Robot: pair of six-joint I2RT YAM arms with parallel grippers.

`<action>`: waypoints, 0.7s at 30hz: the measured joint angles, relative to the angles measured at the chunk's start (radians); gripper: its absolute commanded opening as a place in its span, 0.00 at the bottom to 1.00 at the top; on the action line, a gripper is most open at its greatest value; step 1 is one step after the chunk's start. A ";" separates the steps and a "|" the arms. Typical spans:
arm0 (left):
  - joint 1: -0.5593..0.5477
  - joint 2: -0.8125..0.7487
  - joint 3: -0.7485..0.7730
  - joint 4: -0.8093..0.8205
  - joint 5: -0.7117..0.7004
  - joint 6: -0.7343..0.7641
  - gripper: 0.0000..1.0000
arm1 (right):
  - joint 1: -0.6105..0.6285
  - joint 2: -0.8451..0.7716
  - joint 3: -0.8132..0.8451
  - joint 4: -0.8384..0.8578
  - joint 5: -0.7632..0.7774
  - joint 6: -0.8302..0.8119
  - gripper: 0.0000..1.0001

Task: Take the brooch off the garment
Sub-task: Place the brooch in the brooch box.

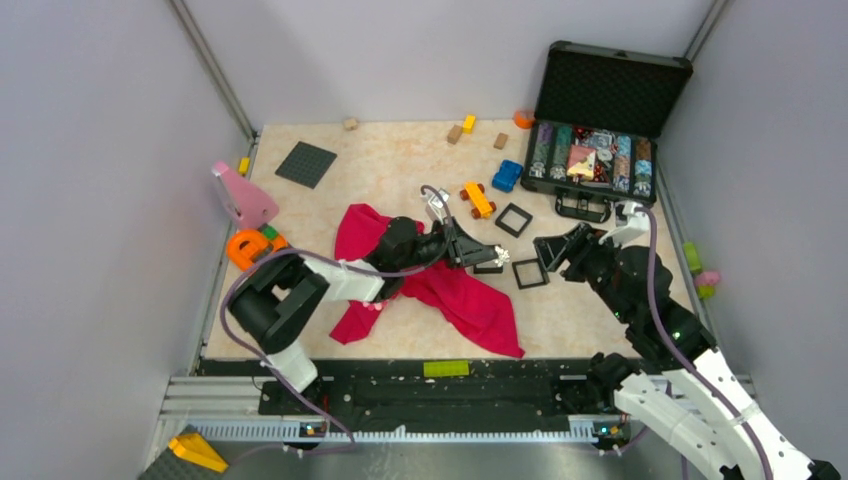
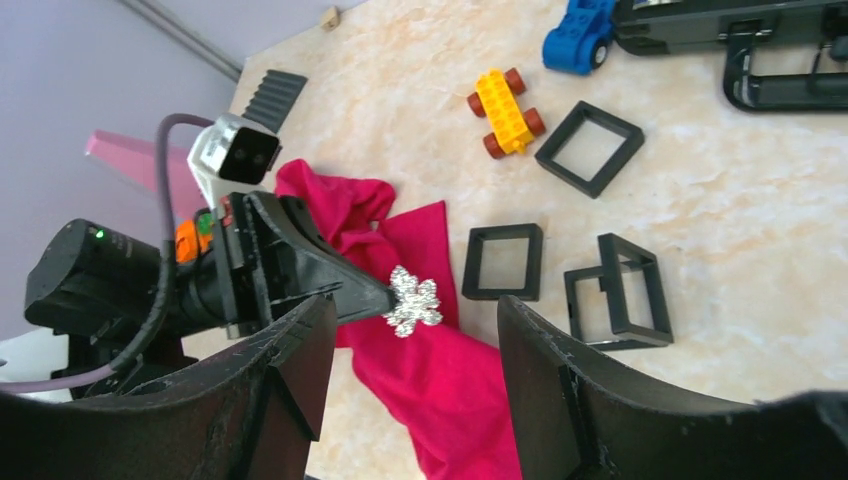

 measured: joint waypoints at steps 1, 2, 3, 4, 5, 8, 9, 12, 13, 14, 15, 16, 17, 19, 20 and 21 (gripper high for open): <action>-0.003 0.034 0.018 0.002 0.002 -0.002 0.00 | 0.000 -0.005 0.000 -0.009 0.011 -0.003 0.61; -0.008 0.065 0.036 0.003 0.002 -0.005 0.00 | 0.000 -0.010 0.000 -0.016 0.021 -0.007 0.61; -0.012 0.092 0.051 0.006 0.001 -0.008 0.00 | 0.000 -0.013 0.000 -0.021 0.027 -0.008 0.61; -0.020 0.129 0.073 0.009 -0.002 -0.011 0.00 | 0.000 -0.014 0.000 -0.023 0.033 -0.010 0.61; -0.027 0.155 0.087 0.010 -0.005 -0.013 0.00 | 0.000 -0.015 0.000 -0.026 0.039 -0.011 0.61; -0.050 0.223 0.125 0.008 -0.026 -0.021 0.00 | 0.000 -0.016 0.000 -0.034 0.060 -0.016 0.61; -0.057 0.244 0.138 0.008 -0.035 -0.024 0.00 | 0.000 -0.016 0.000 -0.036 0.065 -0.016 0.61; -0.071 0.288 0.162 0.001 -0.070 -0.030 0.00 | 0.000 -0.016 0.000 -0.043 0.079 -0.017 0.61; -0.074 0.295 0.165 -0.006 -0.082 -0.031 0.00 | 0.000 -0.016 0.000 -0.043 0.081 -0.017 0.61; -0.075 0.300 0.169 -0.015 -0.089 -0.031 0.00 | 0.000 -0.017 0.000 -0.044 0.083 -0.017 0.61; -0.076 0.308 0.178 -0.027 -0.098 -0.030 0.00 | 0.000 -0.018 0.000 -0.044 0.085 -0.018 0.61; -0.076 0.315 0.187 -0.035 -0.104 -0.030 0.00 | 0.000 -0.019 0.000 -0.045 0.088 -0.018 0.61; -0.076 0.325 0.199 -0.043 -0.108 -0.030 0.00 | 0.000 -0.019 0.000 -0.047 0.089 -0.018 0.61; -0.077 0.347 0.227 -0.054 -0.113 -0.030 0.00 | 0.000 -0.023 0.000 -0.052 0.093 -0.018 0.60; -0.078 0.356 0.237 -0.060 -0.113 -0.030 0.00 | 0.000 -0.027 0.000 -0.056 0.097 -0.018 0.60; -0.079 0.366 0.248 -0.065 -0.116 -0.030 0.00 | 0.000 -0.032 0.000 -0.060 0.100 -0.018 0.60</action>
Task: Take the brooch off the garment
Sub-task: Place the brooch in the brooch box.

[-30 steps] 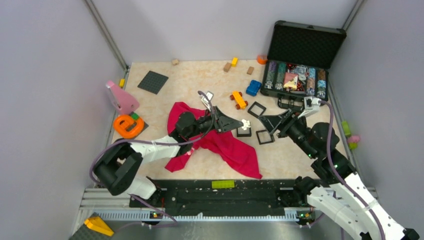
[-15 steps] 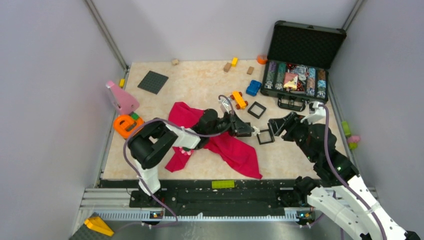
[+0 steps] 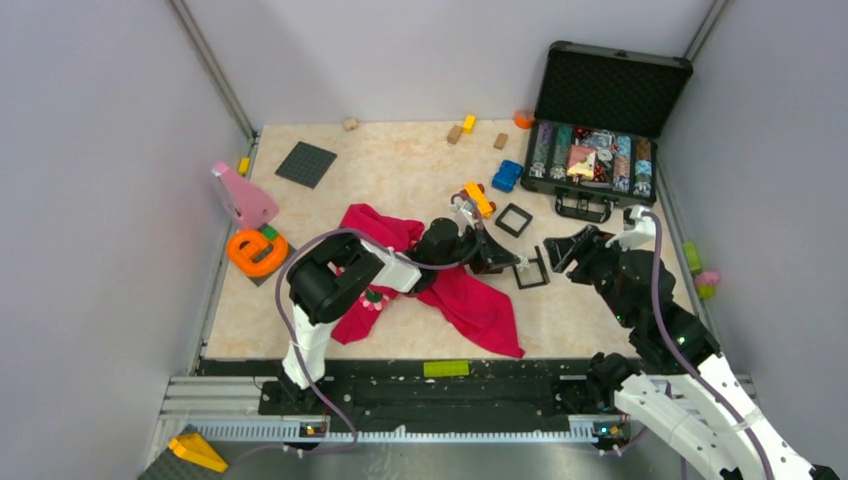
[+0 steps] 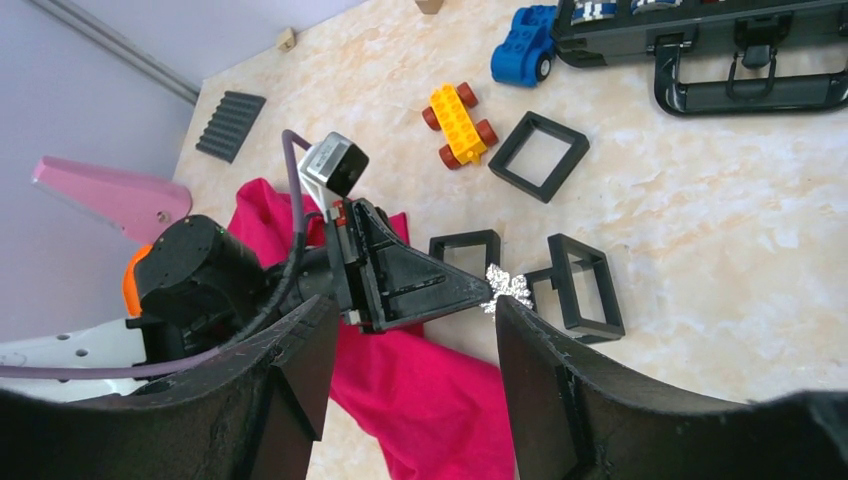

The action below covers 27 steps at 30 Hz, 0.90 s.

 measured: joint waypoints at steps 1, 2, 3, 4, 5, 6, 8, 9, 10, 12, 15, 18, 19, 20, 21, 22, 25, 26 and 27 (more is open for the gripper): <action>0.000 0.010 0.008 -0.002 -0.001 0.000 0.00 | 0.000 -0.003 0.000 -0.001 0.004 0.000 0.60; -0.002 0.021 0.018 -0.005 -0.002 0.000 0.00 | 0.000 -0.006 0.000 -0.003 0.006 0.000 0.60; -0.006 0.034 0.030 -0.009 -0.003 0.000 0.00 | 0.000 -0.008 0.000 -0.005 0.010 0.000 0.60; -0.009 0.047 0.040 -0.015 -0.004 0.000 0.00 | 0.000 -0.008 0.000 -0.005 0.011 0.000 0.60; -0.013 0.058 0.051 -0.025 -0.005 0.000 0.00 | 0.000 -0.008 0.000 -0.006 0.013 0.000 0.60; -0.016 0.068 0.059 -0.032 -0.008 0.000 0.00 | 0.000 -0.008 0.000 -0.007 0.014 0.000 0.60; -0.019 0.080 0.068 -0.043 -0.009 0.001 0.00 | 0.000 -0.008 0.000 -0.010 0.016 0.000 0.60; -0.020 0.084 0.072 -0.048 -0.010 0.000 0.00 | 0.000 -0.008 0.000 -0.012 0.018 0.000 0.60; -0.022 0.089 0.076 -0.053 -0.010 0.000 0.00 | 0.000 -0.008 0.000 -0.013 0.019 0.000 0.60; -0.024 0.100 0.089 -0.060 -0.010 0.000 0.00 | 0.000 -0.008 0.000 -0.014 0.023 0.000 0.59; -0.026 0.116 0.103 -0.062 -0.010 0.000 0.00 | 0.000 -0.008 0.000 -0.018 0.025 0.000 0.59; -0.028 0.130 0.114 -0.062 -0.010 0.000 0.00 | 0.000 -0.008 0.000 -0.020 0.025 0.000 0.59; -0.028 0.134 0.116 -0.062 -0.011 0.000 0.00 | 0.000 -0.010 0.000 -0.020 0.025 0.000 0.59; -0.029 0.138 0.119 -0.062 -0.011 0.000 0.00 | 0.000 -0.012 0.000 -0.021 0.025 0.000 0.59; -0.029 0.141 0.120 -0.062 -0.011 0.000 0.00 | 0.000 -0.016 0.000 -0.022 0.025 0.000 0.59; -0.030 0.143 0.121 -0.062 -0.014 0.000 0.00 | 0.000 -0.019 0.000 -0.023 0.025 0.000 0.59; -0.031 0.145 0.124 -0.062 -0.017 0.002 0.00 | 0.000 -0.028 0.000 -0.027 0.026 0.000 0.59; -0.031 0.145 0.126 -0.062 -0.017 0.003 0.00 | 0.000 -0.030 0.000 -0.027 0.026 0.000 0.59; -0.031 0.146 0.130 -0.062 -0.017 0.003 0.00 | 0.000 -0.032 0.000 -0.027 0.026 0.000 0.59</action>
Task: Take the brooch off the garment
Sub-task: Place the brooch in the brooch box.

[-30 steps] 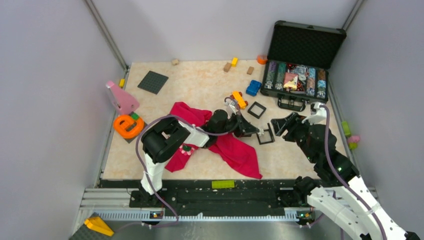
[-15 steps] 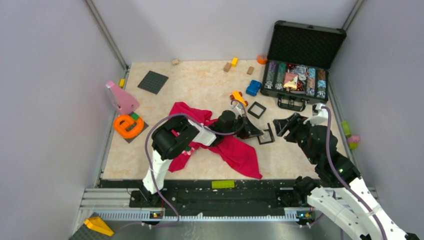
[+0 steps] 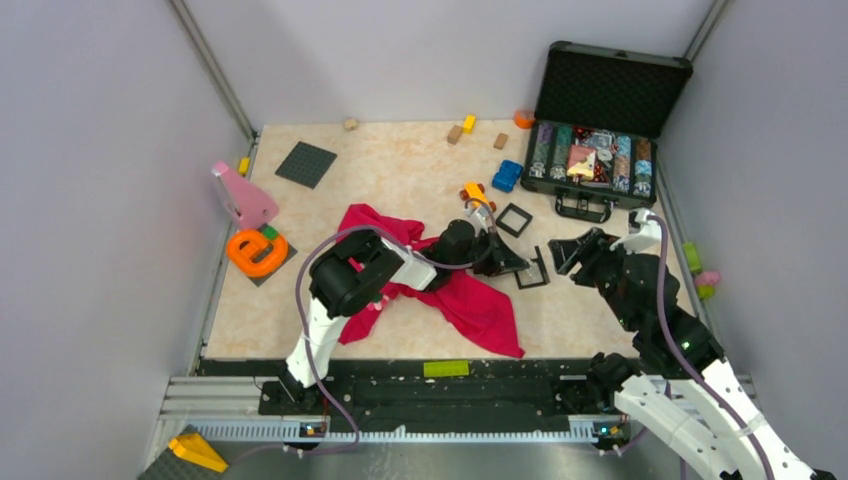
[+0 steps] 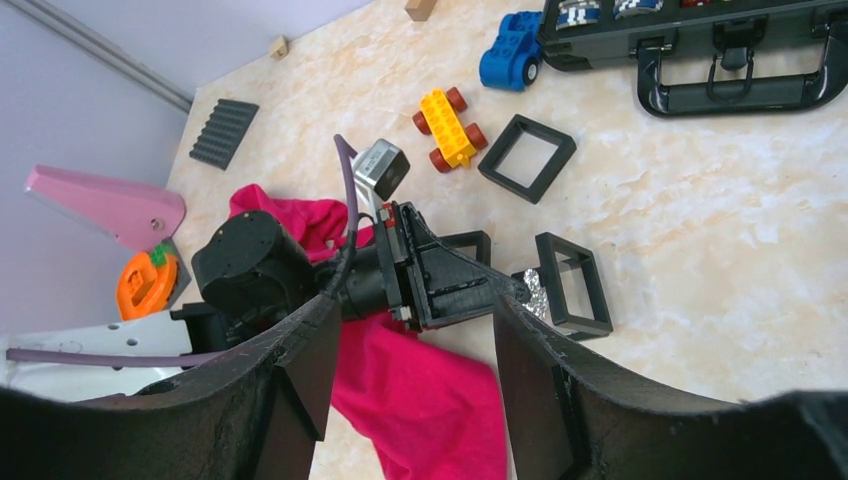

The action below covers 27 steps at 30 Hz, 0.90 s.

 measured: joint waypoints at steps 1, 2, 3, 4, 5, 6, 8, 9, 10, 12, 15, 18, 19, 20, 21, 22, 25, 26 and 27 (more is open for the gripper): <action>0.000 0.002 0.007 0.001 0.000 0.001 0.00 | 0.000 0.000 0.000 0.000 0.000 0.000 0.59; 0.000 0.006 0.014 0.002 0.000 0.001 0.00 | 0.000 0.000 0.000 0.000 0.000 0.000 0.59; 0.000 0.011 0.022 0.002 0.000 0.002 0.00 | 0.000 0.000 0.000 -0.002 0.002 0.000 0.59; 0.000 0.015 0.027 0.002 0.000 0.002 0.00 | 0.000 0.000 0.000 -0.002 0.003 0.000 0.59; -0.001 0.020 0.031 0.001 0.000 0.003 0.00 | 0.000 0.000 0.000 -0.003 0.003 0.000 0.59; -0.001 0.025 0.034 0.000 0.000 0.005 0.00 | 0.000 0.000 0.000 -0.005 0.004 0.000 0.59; -0.001 0.033 0.039 -0.003 -0.002 0.010 0.00 | 0.000 0.000 0.000 -0.010 0.006 0.000 0.59; -0.001 0.035 0.040 -0.008 -0.002 0.012 0.00 | 0.000 0.000 0.000 -0.012 0.006 0.000 0.59; -0.001 0.038 0.040 -0.010 -0.002 0.014 0.00 | 0.000 -0.001 0.000 -0.016 0.007 0.000 0.59; -0.002 0.043 0.043 -0.019 -0.002 0.017 0.00 | 0.000 -0.004 0.000 -0.017 0.007 0.000 0.59; -0.003 0.048 0.050 -0.032 -0.002 0.020 0.00 | 0.000 -0.013 0.000 -0.018 0.008 0.000 0.59; -0.005 0.050 0.058 -0.038 -0.001 0.020 0.00 | 0.000 -0.013 0.000 -0.018 0.009 0.000 0.58; -0.006 0.053 0.063 -0.039 0.000 0.020 0.00 | 0.000 -0.013 0.000 -0.019 0.010 0.000 0.58; -0.006 0.055 0.067 -0.040 0.000 0.020 0.03 | 0.000 -0.013 0.000 -0.019 0.011 0.000 0.58; -0.006 0.058 0.070 -0.042 0.000 0.020 0.06 | 0.000 -0.013 0.000 -0.019 0.011 0.000 0.58; -0.006 0.058 0.071 -0.045 0.000 0.021 0.10 | 0.000 -0.013 0.000 -0.019 0.012 0.000 0.58; -0.006 0.060 0.071 -0.068 0.003 0.029 0.17 | 0.000 -0.013 0.000 -0.019 0.013 0.000 0.58; -0.006 0.060 0.071 -0.077 0.002 0.032 0.20 | 0.000 -0.013 0.000 -0.019 0.013 0.000 0.58; -0.006 0.060 0.072 -0.084 0.002 0.037 0.23 | 0.000 -0.013 0.000 -0.020 0.014 0.000 0.58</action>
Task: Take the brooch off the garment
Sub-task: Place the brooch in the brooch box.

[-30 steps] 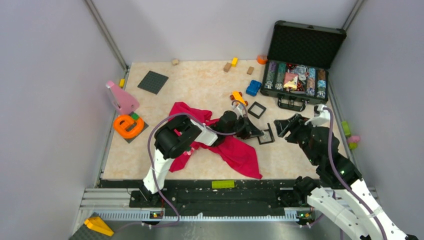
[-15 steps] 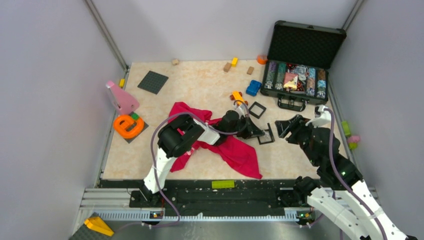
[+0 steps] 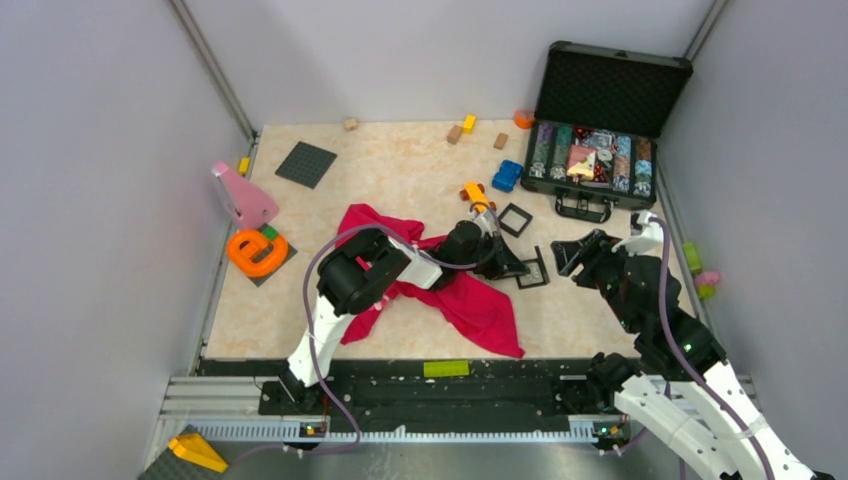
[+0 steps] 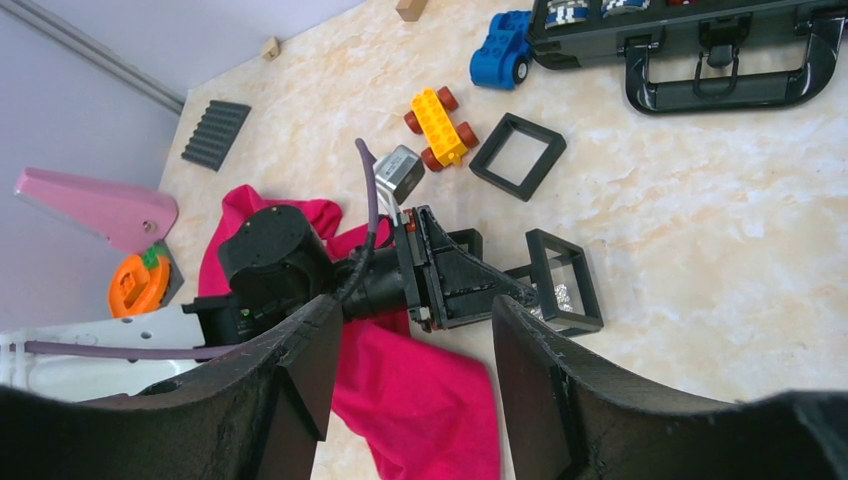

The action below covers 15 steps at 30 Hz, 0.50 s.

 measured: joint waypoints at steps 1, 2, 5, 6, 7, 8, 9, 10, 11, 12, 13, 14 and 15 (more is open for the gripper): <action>0.000 0.000 0.000 -0.010 0.000 0.005 0.26 | 0.000 0.000 0.000 0.000 0.000 0.000 0.58; 0.000 0.000 0.001 -0.018 0.000 0.010 0.29 | 0.000 0.000 0.000 0.000 0.000 0.000 0.58; 0.000 0.000 0.008 -0.040 0.001 0.015 0.36 | 0.000 0.000 0.000 -0.001 0.000 0.000 0.58; 0.000 0.000 0.012 -0.042 0.001 0.019 0.37 | 0.000 0.000 0.000 -0.001 0.000 0.000 0.58; 0.000 -0.001 0.015 -0.043 0.001 0.024 0.37 | 0.000 0.000 0.000 -0.002 0.000 0.000 0.58; 0.000 -0.002 0.017 -0.046 0.001 0.030 0.37 | 0.000 0.000 0.000 -0.002 0.000 0.000 0.58; 0.000 -0.005 0.019 -0.053 0.000 0.037 0.38 | 0.000 0.000 0.000 -0.002 0.001 0.000 0.58; 0.000 -0.009 0.021 -0.064 0.000 0.047 0.38 | 0.000 0.000 0.000 -0.002 0.001 0.000 0.58; 0.000 -0.013 0.026 -0.080 0.000 0.059 0.38 | 0.000 0.000 0.000 -0.002 0.001 0.000 0.58; 0.000 -0.017 0.030 -0.095 -0.002 0.068 0.39 | 0.000 0.000 0.000 -0.002 0.001 0.000 0.58; 0.000 -0.023 0.034 -0.116 -0.005 0.082 0.40 | 0.000 0.000 0.000 -0.003 0.001 0.000 0.58; 0.000 -0.031 0.037 -0.139 -0.008 0.094 0.44 | 0.000 0.000 0.000 -0.003 0.001 0.000 0.58; 0.000 -0.040 0.039 -0.161 -0.013 0.106 0.48 | 0.000 0.000 0.000 -0.003 0.001 0.000 0.58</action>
